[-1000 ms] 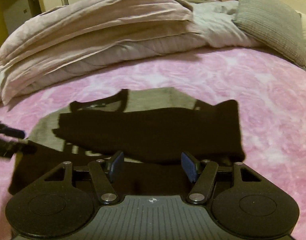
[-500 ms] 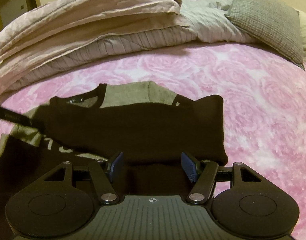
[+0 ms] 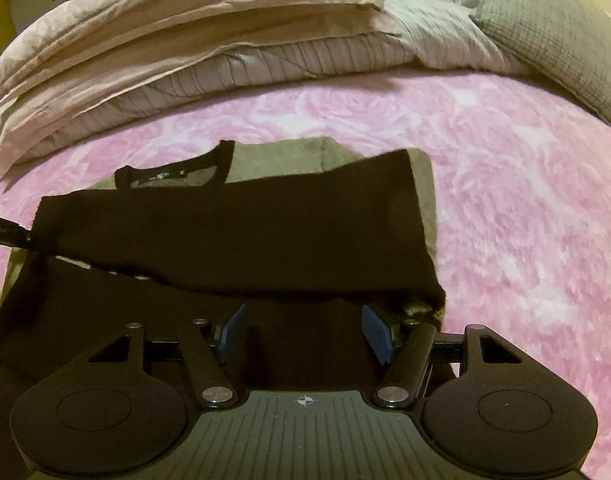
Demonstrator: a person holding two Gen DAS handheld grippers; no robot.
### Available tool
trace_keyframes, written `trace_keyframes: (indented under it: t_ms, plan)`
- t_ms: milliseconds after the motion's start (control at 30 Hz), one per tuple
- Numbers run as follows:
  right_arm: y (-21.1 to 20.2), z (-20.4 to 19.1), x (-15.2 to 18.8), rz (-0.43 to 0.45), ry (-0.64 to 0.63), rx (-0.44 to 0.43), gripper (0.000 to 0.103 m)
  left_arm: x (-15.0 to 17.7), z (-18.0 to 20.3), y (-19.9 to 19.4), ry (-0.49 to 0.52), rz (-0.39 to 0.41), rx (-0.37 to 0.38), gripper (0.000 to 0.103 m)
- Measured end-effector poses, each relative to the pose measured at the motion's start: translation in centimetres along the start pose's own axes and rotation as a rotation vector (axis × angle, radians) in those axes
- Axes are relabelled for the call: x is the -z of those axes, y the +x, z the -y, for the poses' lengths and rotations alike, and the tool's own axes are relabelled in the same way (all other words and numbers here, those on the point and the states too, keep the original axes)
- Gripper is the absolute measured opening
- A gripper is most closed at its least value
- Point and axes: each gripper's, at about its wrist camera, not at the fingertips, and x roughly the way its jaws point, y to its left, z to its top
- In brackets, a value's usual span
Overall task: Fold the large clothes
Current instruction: 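Grasp the other sweater side with the left gripper and fold it across the body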
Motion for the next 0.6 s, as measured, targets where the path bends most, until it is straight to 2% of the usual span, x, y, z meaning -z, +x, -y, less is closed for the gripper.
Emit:
trace_keyframes:
  t_ms: [167,300,500,600]
  plan:
    - [-0.7,1.6,-1.3,0.057,0.044,0.013,0.06,0.3,0.1,-1.6,0.046,0.014,-0.032,0.015]
    - [-0.1,2.2,-2.6,0.084,0.032,-0.039,0.06,0.8,1.1,-2.7,0.104,0.038,-0.073,0.015]
    - [2.3,3.3,-2.8,-0.021,0.093,-0.072,0.06,1.2,2.8,-2.1,0.146,0.038,-0.066,0.015]
    - [1.9,3.3,-2.2,-0.024,0.067,-0.087,0.06,1.3,3.4,-1.5,0.162,0.028,-0.069,0.016]
